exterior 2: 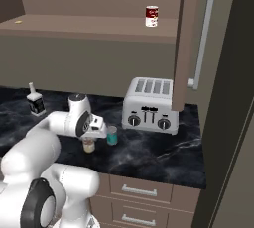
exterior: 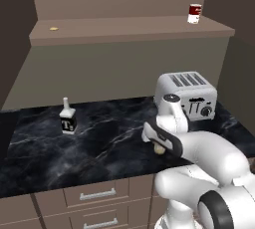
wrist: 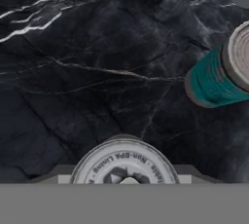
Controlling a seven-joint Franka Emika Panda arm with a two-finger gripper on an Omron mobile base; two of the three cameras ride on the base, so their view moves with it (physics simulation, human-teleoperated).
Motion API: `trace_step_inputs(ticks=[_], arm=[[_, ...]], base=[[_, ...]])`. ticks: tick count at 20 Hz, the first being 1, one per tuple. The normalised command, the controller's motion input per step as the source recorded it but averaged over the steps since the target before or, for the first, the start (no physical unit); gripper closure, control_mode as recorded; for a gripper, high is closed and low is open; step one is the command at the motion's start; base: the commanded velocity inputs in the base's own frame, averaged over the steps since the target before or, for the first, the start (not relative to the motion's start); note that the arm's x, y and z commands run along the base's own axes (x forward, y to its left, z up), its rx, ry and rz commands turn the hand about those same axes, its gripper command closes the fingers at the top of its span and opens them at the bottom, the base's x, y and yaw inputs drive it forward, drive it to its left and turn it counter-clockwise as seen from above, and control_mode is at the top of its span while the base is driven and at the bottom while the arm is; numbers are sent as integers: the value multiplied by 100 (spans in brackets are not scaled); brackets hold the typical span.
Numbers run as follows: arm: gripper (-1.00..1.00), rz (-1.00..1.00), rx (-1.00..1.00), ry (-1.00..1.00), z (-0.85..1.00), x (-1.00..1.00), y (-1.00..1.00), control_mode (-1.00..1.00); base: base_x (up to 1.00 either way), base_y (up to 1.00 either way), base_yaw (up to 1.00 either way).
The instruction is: Pick the cans from the counter and place them in their designated side in the cabinet.
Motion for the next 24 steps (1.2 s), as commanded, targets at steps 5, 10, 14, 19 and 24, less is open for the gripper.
trace_step_inputs(ticks=[5, 10, 14, 19, 24], arm=[[100, 0, 0, -9, 56, -18, -5, -100], [100, 0, 0, -5, 60, -11, -7, -100], [100, 0, 0, -9, 60, -2, -6, -100], [100, 0, 0, -9, 56, -7, -6, -100], [100, 0, 0, -10, 48, -7, -2, -100]], base=[[0, 0, 0], [0, 0, 0], [0, 0, 0], [0, 0, 0], [0, 0, 0]])
